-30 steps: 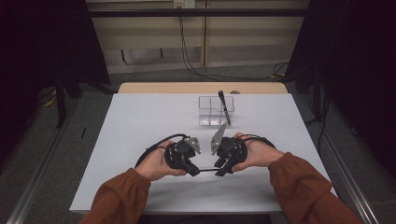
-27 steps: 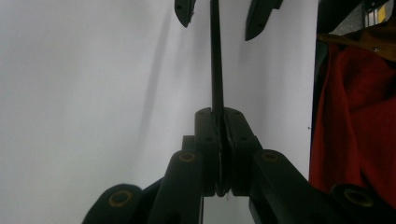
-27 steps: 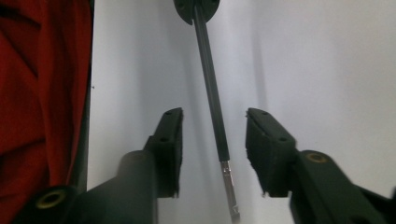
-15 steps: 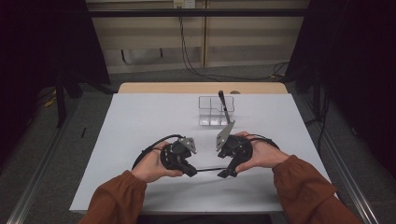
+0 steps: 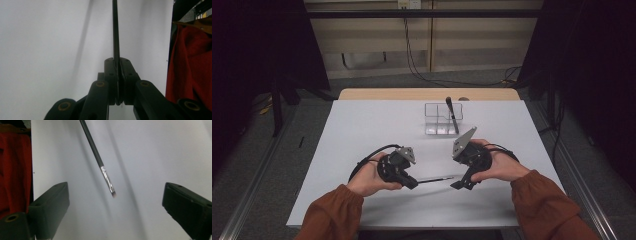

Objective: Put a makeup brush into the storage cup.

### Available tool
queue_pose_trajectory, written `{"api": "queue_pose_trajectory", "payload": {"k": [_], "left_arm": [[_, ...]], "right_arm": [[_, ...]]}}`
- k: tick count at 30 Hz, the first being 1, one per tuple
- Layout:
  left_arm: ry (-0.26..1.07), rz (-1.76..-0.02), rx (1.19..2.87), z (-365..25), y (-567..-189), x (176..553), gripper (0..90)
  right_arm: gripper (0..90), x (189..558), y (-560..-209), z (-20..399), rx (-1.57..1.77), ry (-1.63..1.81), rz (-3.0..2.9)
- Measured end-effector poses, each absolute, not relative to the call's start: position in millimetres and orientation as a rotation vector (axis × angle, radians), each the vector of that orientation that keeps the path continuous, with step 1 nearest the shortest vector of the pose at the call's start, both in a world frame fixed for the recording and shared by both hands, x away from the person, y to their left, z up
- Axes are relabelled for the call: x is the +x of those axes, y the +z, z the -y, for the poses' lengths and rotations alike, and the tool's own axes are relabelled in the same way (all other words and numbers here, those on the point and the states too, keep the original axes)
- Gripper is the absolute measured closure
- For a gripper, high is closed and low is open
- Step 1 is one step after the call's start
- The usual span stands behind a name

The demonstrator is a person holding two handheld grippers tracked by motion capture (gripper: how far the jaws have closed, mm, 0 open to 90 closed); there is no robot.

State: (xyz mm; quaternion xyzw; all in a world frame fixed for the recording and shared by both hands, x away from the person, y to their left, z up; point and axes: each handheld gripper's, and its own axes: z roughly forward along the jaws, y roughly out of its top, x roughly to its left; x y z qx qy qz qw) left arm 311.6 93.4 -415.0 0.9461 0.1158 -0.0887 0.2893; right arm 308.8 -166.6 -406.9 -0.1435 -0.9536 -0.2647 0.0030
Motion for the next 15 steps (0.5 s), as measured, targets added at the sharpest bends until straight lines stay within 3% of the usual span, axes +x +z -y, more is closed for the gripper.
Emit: {"api": "queue_pose_trajectory", "payload": {"k": [15], "left_arm": [[-0.202,-0.389,2.469,-117,-415,313,85.5]], "right_arm": [[2.9,305,-411,191,-0.563,-0.925,2.932]]}}
